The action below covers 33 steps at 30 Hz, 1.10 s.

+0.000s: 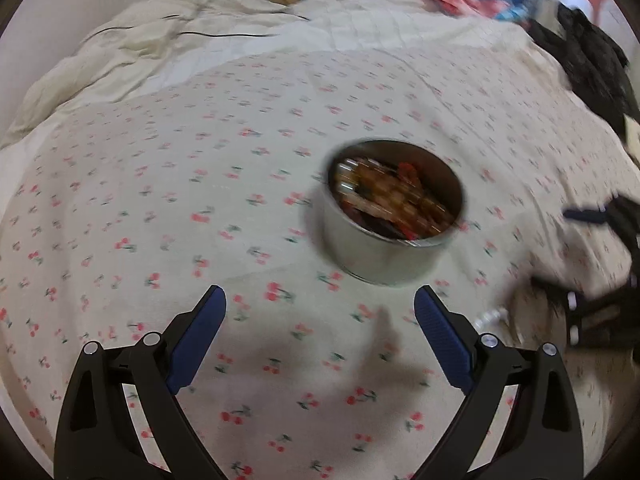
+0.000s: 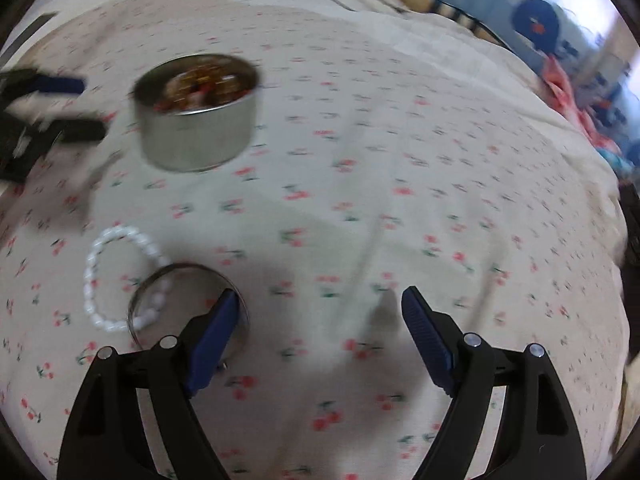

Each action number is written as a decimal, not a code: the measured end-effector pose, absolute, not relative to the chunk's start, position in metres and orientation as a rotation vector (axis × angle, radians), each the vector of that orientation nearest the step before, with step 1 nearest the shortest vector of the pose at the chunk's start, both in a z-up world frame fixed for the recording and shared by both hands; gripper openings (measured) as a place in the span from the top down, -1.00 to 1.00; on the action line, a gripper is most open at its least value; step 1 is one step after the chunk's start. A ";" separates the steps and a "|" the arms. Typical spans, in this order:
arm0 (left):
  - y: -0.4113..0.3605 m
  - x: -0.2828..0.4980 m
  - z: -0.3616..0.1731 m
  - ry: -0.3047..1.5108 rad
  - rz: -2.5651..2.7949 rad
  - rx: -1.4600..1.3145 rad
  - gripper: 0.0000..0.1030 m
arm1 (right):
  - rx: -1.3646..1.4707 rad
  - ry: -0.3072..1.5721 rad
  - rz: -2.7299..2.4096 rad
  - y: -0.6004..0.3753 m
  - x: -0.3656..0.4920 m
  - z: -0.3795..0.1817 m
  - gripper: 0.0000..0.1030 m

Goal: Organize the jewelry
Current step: 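Move the left gripper to the white bead bracelet while right approaches the silver cuff bangle, then grasp the white bead bracelet with left gripper while right grasps the silver cuff bangle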

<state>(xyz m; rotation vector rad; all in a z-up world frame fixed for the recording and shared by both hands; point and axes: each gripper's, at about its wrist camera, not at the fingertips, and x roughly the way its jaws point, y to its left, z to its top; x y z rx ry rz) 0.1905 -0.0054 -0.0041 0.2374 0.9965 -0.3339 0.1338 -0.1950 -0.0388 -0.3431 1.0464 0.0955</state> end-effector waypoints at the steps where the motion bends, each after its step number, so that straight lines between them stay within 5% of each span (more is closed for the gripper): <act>1: -0.010 0.187 -0.005 0.996 -0.356 0.257 -0.77 | -0.339 1.046 0.088 -0.197 0.135 -0.038 -0.54; 10: -0.062 0.149 -0.033 0.968 -0.460 0.578 -0.78 | -0.264 1.023 0.069 -0.207 0.141 -0.027 -0.54; 23: -0.033 0.168 -0.036 1.046 -0.380 0.496 -0.74 | -0.154 1.062 0.269 -0.190 0.140 -0.031 -0.54; 29: -0.038 0.161 -0.034 1.058 -0.474 0.444 0.06 | -0.145 1.048 0.295 -0.183 0.137 -0.033 -0.24; 31: -0.037 0.160 -0.034 1.060 -0.489 0.443 0.58 | -0.140 1.080 0.305 -0.181 0.139 -0.041 0.23; 33: -0.028 0.166 -0.033 1.075 -0.489 0.423 0.80 | -0.149 1.081 0.314 -0.177 0.138 -0.043 0.45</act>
